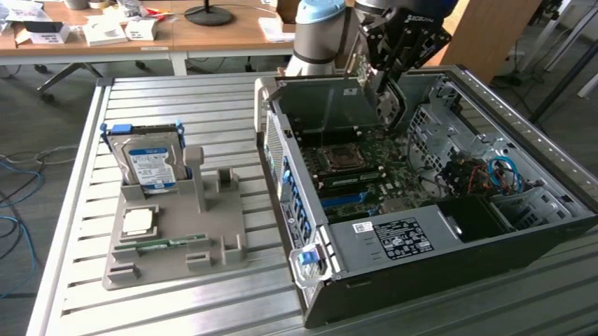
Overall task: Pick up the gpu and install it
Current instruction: 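Pick up the gpu and move the gpu toward the slot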
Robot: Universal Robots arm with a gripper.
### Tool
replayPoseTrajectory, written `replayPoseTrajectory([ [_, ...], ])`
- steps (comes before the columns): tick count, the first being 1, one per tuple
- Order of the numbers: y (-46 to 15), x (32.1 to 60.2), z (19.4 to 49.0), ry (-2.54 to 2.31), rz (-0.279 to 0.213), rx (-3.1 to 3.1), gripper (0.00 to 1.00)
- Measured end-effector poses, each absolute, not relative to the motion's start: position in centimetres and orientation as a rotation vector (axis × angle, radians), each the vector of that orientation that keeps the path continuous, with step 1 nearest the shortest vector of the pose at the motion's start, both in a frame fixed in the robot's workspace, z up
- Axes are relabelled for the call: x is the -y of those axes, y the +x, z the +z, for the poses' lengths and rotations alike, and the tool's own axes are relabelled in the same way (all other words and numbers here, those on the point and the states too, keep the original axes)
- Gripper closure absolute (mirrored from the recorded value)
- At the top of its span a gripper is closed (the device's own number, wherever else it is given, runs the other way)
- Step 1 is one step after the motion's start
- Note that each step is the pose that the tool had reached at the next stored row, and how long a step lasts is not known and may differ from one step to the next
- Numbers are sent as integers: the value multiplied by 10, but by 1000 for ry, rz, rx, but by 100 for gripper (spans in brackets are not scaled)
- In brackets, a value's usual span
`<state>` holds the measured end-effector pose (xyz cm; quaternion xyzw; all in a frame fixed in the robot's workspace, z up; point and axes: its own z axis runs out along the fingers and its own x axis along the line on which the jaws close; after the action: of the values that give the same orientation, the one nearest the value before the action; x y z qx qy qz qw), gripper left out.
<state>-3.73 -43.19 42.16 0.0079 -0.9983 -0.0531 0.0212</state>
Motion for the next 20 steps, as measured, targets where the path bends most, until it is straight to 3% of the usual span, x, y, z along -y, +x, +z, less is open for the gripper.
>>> replayPoseTrajectory([
  [20,12,432,422,26,-166,3095,74],
])
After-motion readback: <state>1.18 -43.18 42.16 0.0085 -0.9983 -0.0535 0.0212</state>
